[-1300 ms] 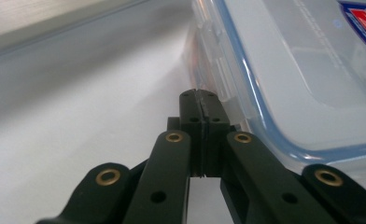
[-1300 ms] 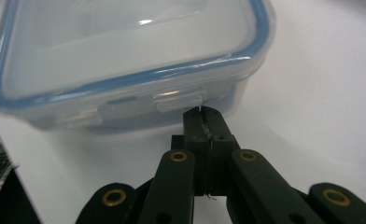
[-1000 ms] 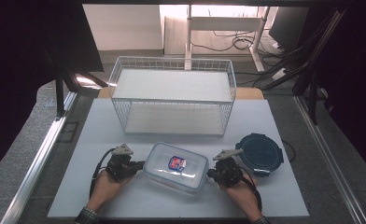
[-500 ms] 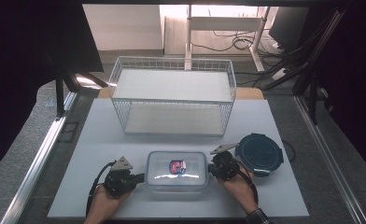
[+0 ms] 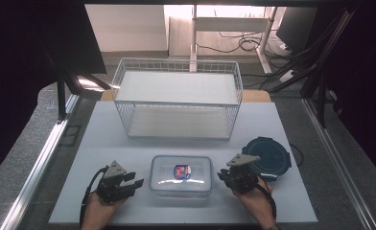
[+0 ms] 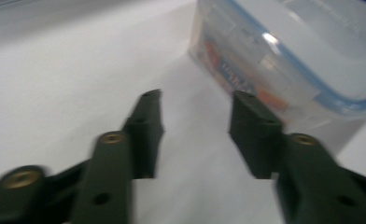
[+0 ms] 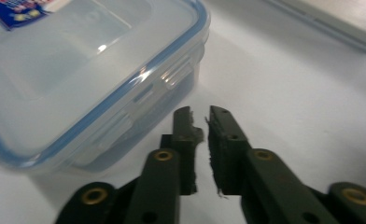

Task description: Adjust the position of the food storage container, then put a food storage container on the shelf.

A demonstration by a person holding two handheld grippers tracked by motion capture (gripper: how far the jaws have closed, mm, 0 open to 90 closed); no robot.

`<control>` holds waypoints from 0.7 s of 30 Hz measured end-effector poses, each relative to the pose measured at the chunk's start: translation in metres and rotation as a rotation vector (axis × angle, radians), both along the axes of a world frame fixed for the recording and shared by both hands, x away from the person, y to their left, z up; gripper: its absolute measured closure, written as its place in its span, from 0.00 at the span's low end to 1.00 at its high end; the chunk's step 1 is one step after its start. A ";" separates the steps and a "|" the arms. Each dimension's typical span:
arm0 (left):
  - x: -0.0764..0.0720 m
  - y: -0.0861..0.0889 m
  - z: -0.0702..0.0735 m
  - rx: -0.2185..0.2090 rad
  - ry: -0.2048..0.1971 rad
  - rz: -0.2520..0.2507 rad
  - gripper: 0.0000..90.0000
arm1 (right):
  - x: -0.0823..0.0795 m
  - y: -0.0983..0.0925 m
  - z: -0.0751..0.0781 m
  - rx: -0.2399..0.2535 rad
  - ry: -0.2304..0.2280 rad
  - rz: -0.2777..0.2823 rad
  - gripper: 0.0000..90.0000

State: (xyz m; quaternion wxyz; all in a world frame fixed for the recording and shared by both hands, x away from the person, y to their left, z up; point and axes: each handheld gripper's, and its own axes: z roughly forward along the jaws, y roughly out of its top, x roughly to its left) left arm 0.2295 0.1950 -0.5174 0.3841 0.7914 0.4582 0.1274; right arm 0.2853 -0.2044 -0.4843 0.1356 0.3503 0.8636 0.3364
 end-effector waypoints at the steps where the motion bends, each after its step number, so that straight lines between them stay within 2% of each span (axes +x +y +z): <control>1: -0.001 0.001 -0.001 0.000 -0.006 0.005 0.54 | 0.000 0.000 0.000 0.000 0.000 0.000 0.81; 2: -0.005 0.004 -0.003 -0.001 -0.024 0.010 0.41 | -0.004 -0.004 0.003 0.018 -0.016 -0.003 0.72; 3: -0.005 0.004 -0.003 -0.001 -0.024 0.010 0.37 | -0.004 -0.004 0.003 0.018 -0.016 -0.003 0.72; 4: -0.008 0.007 -0.004 -0.014 -0.029 0.002 0.33 | -0.009 -0.008 0.005 0.043 -0.021 -0.006 0.60; 6: -0.011 0.009 -0.004 -0.026 -0.034 -0.009 0.26 | -0.014 -0.013 0.006 0.065 -0.036 0.000 0.48; 7: -0.011 0.009 -0.004 -0.026 -0.034 -0.009 0.22 | -0.014 -0.013 0.006 0.065 -0.036 0.000 0.48; 8: -0.014 0.011 -0.005 -0.043 -0.031 -0.020 0.18 | -0.019 -0.017 0.006 0.088 -0.031 0.011 0.33; 9: -0.014 0.011 -0.005 -0.043 -0.031 -0.020 0.16 | -0.019 -0.017 0.006 0.088 -0.031 0.011 0.33; 10: -0.015 0.012 -0.006 -0.045 -0.025 -0.033 0.14 | -0.023 -0.020 0.004 0.115 -0.023 0.021 0.26; 13: -0.015 0.011 -0.008 -0.048 -0.034 -0.033 0.11 | -0.027 -0.023 0.003 0.151 -0.001 0.029 0.18; 16: -0.013 0.011 -0.010 -0.063 -0.056 -0.038 0.09 | -0.029 -0.021 0.003 0.149 -0.021 0.046 0.11; 21: -0.012 0.015 -0.010 -0.069 -0.077 -0.042 0.10 | -0.028 -0.021 0.003 0.172 -0.022 0.058 0.07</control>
